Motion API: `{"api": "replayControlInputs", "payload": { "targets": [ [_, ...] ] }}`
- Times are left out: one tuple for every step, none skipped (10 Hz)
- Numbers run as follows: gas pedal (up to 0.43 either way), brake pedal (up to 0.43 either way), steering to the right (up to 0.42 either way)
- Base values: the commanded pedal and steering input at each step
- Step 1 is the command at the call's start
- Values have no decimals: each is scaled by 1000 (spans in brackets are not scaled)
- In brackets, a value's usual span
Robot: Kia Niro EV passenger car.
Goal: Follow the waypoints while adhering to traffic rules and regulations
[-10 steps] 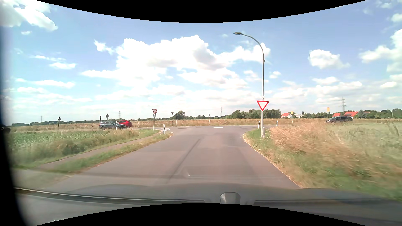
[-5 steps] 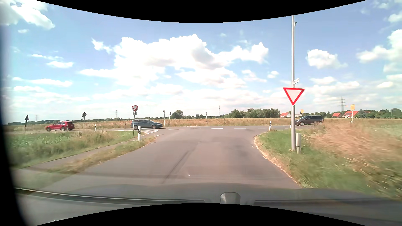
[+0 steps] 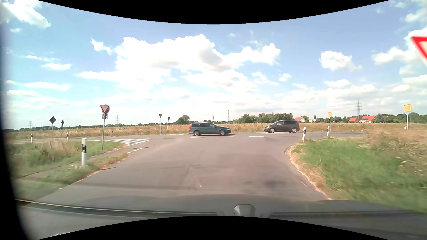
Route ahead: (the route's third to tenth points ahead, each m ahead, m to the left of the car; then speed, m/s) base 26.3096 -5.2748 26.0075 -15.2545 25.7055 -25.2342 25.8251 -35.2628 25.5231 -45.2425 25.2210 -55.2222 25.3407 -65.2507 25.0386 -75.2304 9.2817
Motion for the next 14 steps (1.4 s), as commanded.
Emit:
{"api": "replayControlInputs", "payload": {
  "targets": [
    [0,280,49],
    [0,287,59],
    [0,293,75],
    [0,293,88],
    [0,299,99],
    [0,305,108],
    [0,305,110],
    [0,305,111],
    [0,305,118],
    [0,305,124],
    [0,299,130],
    [0,299,134],
    [0,305,141],
    [0,305,147]
  ]
}}
